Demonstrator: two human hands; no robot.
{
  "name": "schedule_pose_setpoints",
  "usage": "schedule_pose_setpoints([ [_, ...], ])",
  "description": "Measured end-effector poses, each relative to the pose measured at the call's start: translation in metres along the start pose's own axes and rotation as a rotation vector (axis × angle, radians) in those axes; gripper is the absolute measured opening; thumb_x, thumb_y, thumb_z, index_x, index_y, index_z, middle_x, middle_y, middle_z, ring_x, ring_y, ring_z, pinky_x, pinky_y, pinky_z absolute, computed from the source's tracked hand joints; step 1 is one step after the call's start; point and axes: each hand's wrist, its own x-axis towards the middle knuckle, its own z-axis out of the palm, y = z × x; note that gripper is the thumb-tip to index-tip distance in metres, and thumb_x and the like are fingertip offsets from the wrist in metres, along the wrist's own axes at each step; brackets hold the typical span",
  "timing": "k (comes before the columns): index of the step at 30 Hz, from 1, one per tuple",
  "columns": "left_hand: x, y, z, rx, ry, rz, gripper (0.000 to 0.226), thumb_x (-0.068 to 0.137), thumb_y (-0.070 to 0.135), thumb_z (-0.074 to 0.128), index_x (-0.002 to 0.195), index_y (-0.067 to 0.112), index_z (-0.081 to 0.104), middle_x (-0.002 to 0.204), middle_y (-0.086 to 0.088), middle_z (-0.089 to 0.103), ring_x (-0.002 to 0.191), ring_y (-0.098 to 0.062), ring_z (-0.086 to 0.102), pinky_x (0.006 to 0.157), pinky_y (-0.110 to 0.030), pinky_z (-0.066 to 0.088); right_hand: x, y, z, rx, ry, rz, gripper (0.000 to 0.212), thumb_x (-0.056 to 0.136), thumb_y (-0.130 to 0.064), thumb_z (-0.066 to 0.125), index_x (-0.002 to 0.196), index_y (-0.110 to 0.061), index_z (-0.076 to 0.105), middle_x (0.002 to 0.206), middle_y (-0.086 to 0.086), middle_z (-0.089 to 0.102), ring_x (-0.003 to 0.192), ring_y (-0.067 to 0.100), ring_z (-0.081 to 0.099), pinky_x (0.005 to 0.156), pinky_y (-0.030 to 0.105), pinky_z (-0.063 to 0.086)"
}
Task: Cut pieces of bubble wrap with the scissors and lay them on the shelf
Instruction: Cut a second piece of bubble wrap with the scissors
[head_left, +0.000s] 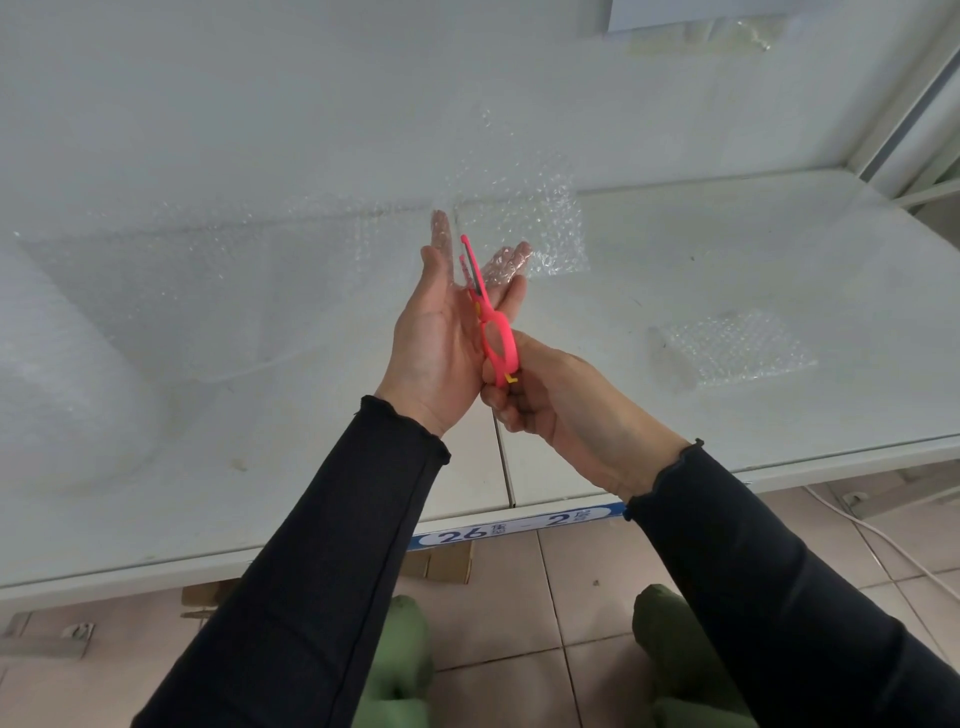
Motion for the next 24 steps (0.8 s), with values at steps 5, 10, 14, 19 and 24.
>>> schedule_pose_setpoints([
  [5,-0.0011,0.0010,0.0002,0.036,0.001,0.001,0.043,0.107,0.049,0.029,0.149,0.046,0.037,0.145,-0.025,0.053,0.129,-0.024,0.059,0.119,-0.036,0.035,-0.0007,0.0034,0.0022,0.035,0.007,-0.026,0.037,0.098,-0.049,0.054,0.083,-0.015,0.057,0.068,0.001,0.052,0.062,0.015,0.042,0.063,0.027,0.037],
  [10,-0.0022,0.0018,0.0009,0.044,-0.008,-0.005,0.045,0.107,0.050,0.027,0.152,0.047,0.033,0.145,-0.025,0.053,0.113,-0.023,0.068,0.108,-0.032,0.044,-0.0008,0.0022,0.0022,0.023,0.015,-0.022,0.037,0.099,-0.049,0.054,0.085,-0.015,0.056,0.068,0.001,0.052,0.062,0.015,0.041,0.064,0.027,0.036],
  [14,-0.0015,0.0015,-0.0004,0.063,-0.024,-0.006,0.045,0.107,0.050,0.026,0.152,0.047,0.031,0.147,-0.024,0.052,0.113,-0.022,0.068,0.106,-0.031,0.046,-0.0009,0.0025,0.0027,0.020,0.022,-0.028,0.038,0.099,-0.050,0.053,0.085,-0.015,0.056,0.068,0.001,0.052,0.061,0.015,0.042,0.062,0.026,0.037],
  [19,0.0005,0.0005,-0.0028,0.096,-0.006,-0.012,0.045,0.107,0.052,0.027,0.150,0.048,0.034,0.144,-0.023,0.054,0.120,-0.023,0.064,0.108,-0.032,0.044,-0.0011,0.0021,0.0029,0.032,0.018,-0.031,0.038,0.099,-0.050,0.054,0.084,-0.015,0.056,0.067,0.000,0.051,0.061,0.015,0.041,0.062,0.026,0.037],
  [24,0.0007,0.0006,-0.0026,0.102,0.018,-0.026,0.042,0.106,0.053,0.029,0.147,0.049,0.037,0.145,-0.022,0.054,0.133,-0.023,0.056,0.115,-0.035,0.037,-0.0037,0.0017,0.0040,0.046,0.021,-0.056,0.036,0.100,-0.044,0.054,0.087,-0.011,0.054,0.066,0.001,0.050,0.060,0.015,0.038,0.064,0.029,0.035],
])
